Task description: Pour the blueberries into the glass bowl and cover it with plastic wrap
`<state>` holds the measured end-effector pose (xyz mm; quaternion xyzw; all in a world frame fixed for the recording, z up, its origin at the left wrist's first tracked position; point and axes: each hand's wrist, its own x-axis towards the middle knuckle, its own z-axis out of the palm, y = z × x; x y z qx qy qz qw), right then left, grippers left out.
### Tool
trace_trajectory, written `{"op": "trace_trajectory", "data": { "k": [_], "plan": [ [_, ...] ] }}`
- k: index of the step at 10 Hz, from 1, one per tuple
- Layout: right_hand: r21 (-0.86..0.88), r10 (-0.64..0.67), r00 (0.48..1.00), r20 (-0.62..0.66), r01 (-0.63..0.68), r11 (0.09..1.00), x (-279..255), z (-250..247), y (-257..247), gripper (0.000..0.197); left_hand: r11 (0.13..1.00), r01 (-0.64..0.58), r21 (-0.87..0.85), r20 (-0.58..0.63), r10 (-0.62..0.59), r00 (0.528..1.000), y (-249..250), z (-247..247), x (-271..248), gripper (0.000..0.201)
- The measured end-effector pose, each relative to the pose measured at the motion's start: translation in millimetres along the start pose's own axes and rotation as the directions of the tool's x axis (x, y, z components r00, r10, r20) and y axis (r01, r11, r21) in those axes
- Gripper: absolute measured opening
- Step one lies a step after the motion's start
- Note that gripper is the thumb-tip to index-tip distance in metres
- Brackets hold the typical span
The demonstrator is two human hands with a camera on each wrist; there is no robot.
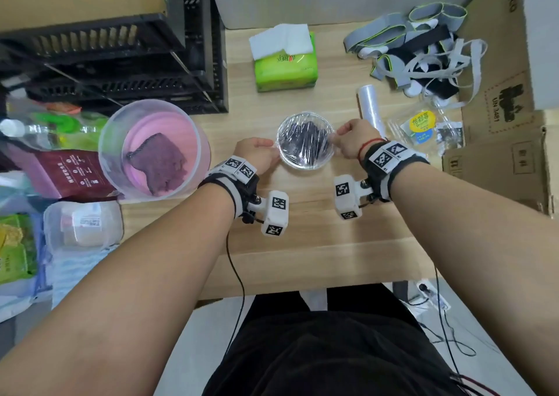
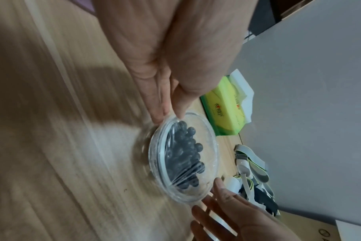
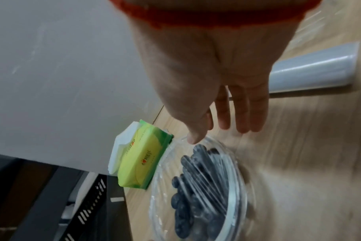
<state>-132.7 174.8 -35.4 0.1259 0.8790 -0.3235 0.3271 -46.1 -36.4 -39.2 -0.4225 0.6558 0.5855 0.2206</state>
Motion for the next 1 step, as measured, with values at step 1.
{"op": "trace_trajectory", "data": {
  "k": [1],
  "plan": [
    [0.021, -0.060, 0.998, 0.003, 0.060, 0.998, -10.7, -12.8, -4.8, 0.024, 0.996, -0.074, 0.052, -0.022, 0.075, 0.997, 12.8, -4.9, -17.5, 0.029]
  ]
}}
